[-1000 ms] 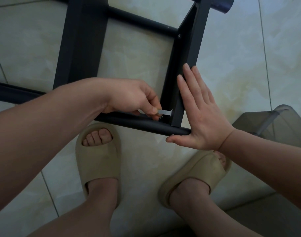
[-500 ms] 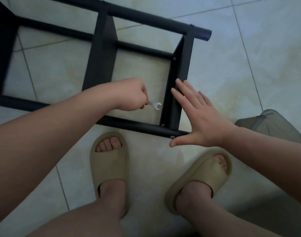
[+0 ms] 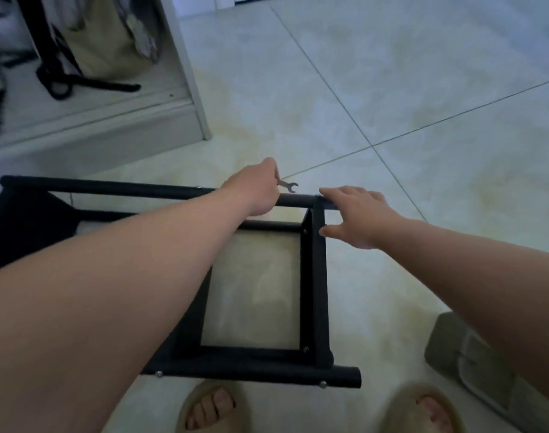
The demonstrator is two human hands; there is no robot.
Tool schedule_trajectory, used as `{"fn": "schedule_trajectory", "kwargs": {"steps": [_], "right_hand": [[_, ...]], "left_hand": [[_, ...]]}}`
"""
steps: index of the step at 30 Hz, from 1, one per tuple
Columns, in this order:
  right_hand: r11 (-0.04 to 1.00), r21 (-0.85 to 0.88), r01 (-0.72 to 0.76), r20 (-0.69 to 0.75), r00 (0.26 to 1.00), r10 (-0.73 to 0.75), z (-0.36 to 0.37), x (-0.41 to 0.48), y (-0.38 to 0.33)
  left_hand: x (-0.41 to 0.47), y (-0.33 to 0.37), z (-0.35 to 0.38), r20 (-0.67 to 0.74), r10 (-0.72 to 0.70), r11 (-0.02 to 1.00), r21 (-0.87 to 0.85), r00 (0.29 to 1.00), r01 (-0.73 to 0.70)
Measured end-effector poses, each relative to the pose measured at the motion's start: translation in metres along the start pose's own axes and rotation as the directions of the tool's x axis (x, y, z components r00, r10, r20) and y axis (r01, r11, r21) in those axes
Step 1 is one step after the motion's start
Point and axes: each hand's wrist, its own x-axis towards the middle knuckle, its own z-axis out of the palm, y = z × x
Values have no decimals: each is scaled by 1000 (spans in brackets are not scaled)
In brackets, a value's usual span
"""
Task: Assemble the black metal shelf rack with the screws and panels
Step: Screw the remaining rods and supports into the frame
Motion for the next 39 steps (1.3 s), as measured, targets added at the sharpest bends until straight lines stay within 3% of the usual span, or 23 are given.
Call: {"fn": "schedule_trajectory", "kwargs": {"steps": [4, 11, 15, 20, 29, 39], "right_hand": [[992, 104, -69, 87, 994, 60, -1, 19, 7], [994, 98, -37, 15, 999, 36, -13, -16, -5], [998, 62, -17, -86, 996, 23, -30, -76, -30], [995, 92, -27, -169, 985, 43, -41, -174, -67], [989, 147, 12, -164, 986, 13, 9, -327, -115], [978, 189, -88, -50, 994, 99, 70, -403, -131]], "left_hand": [[24, -14, 10, 109, -45, 995, 88, 993, 36], [-7, -15, 9, 38, 26, 999, -27, 999, -25], [-66, -2, -17, -62, 89, 996, -10, 994, -90], [-173, 18, -35, -172, 51, 998, -27, 984, -57], [-351, 32, 7, -255, 1, 998, -54, 967, -15], [-424, 31, 71, -231, -21, 998, -64, 973, 7]]}}
